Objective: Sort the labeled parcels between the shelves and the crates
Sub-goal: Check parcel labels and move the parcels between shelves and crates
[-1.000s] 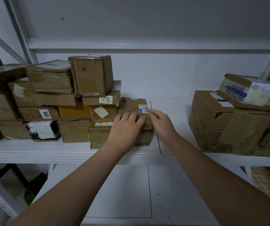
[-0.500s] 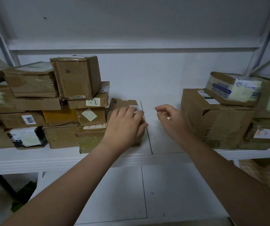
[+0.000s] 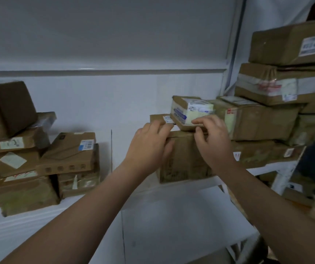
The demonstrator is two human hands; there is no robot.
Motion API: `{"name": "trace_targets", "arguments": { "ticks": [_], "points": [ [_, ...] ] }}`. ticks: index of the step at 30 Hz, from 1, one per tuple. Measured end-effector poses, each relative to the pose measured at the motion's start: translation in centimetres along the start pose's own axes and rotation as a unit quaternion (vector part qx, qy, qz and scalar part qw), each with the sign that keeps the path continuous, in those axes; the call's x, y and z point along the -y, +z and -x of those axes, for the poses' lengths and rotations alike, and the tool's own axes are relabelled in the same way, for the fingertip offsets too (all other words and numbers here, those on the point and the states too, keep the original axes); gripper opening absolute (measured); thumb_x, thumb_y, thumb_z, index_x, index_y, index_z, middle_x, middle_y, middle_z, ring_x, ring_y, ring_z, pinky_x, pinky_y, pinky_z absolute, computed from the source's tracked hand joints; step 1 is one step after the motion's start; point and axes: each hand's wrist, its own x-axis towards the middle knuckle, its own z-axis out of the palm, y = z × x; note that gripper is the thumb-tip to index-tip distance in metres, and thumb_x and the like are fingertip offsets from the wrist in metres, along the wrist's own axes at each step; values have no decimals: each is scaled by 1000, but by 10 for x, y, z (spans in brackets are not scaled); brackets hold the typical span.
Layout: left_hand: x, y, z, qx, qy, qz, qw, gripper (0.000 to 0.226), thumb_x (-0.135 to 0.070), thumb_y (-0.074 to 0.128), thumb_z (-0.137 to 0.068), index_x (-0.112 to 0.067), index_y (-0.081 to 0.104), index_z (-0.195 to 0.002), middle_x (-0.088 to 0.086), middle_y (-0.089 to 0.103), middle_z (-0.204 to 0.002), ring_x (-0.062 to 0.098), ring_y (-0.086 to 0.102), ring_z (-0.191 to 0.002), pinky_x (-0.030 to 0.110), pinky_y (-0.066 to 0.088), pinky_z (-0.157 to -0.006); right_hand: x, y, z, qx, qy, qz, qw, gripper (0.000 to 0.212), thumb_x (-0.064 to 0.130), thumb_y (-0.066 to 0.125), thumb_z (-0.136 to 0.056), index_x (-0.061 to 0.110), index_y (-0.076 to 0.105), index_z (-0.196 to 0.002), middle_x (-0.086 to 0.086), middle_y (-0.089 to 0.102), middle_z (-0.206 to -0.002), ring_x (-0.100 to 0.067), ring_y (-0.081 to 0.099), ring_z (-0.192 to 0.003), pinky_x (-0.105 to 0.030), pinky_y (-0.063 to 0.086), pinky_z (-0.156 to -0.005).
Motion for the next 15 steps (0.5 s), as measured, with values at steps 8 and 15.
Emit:
{"name": "trace_targets", "arguments": {
  "ticks": [8, 15],
  "points": [
    [-33, 33, -94, 28, -22, -7, 999, 64, -41, 54, -91, -21, 27, -147, 8, 22, -154, 31, 37, -130, 46, 42, -98, -60, -32, -31, 60, 33, 58, 996, 32, 12, 52, -91, 16, 61, -122, -6, 53, -124, -23, 41, -118, -38, 33, -101],
    [-39, 44, -71, -72, -58, 76, 993, 48, -27, 66, -86, -14, 50, -129, 8, 40, -139, 30, 47, -119, 45, 46, -96, -81, -32, -32, 87, 23, 9, 996, 35, 26, 49, -98, 12, 57, -130, -5, 52, -135, -23, 37, -132, -36, 24, -107]
  ]
}}
